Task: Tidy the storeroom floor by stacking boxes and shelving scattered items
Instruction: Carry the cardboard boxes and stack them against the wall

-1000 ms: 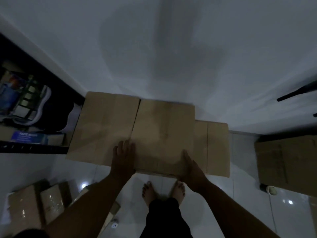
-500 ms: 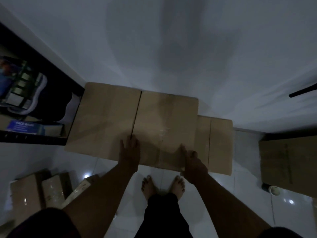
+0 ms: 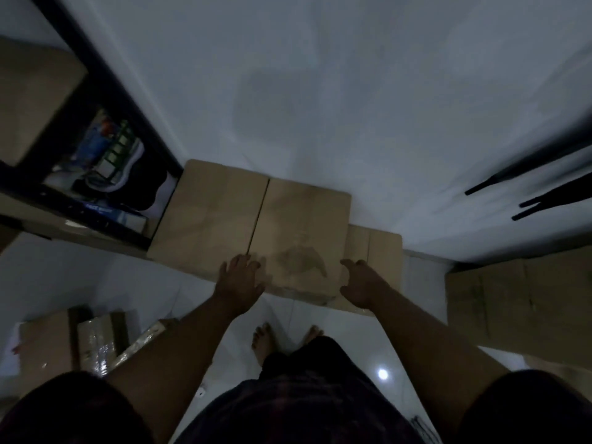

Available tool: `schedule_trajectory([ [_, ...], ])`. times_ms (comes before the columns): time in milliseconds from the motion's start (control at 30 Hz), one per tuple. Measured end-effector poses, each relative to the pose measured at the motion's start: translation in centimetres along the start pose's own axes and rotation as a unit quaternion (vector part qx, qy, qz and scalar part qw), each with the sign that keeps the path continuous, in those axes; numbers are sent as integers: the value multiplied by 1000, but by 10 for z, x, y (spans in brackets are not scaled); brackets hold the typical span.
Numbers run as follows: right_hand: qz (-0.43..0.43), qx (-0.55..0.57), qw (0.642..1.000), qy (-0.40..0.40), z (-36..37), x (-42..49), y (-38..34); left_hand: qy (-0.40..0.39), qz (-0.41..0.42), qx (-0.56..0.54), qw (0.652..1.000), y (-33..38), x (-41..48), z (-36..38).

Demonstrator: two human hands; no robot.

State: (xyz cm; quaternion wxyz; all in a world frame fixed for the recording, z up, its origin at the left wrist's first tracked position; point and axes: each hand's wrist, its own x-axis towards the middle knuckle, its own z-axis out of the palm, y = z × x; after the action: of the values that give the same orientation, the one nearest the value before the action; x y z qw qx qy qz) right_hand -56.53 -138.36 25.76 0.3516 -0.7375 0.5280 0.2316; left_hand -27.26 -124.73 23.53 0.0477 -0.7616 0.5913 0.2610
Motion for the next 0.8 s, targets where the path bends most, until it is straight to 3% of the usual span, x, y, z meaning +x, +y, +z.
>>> schedule_trajectory([
  [167,-35,-55,998,-21,-14,-19,-6,32,27,-33,999,-11,-37,-12],
  [300,-60,-123,990,-37,-21,-25,-6,54,-6,-66,996,-22,-68,-17],
  [467,-116,-181,976,-35,-37,-28,-6,96,-115,-111,982,-26,-106,-8],
  [633,-187,-204,960,-38,-41,-40,-1,181,-243,-153,941,-2,-170,30],
  [800,-254,-192,948,-8,-19,-52,-1,220,-305,-176,910,22,-232,94],
])
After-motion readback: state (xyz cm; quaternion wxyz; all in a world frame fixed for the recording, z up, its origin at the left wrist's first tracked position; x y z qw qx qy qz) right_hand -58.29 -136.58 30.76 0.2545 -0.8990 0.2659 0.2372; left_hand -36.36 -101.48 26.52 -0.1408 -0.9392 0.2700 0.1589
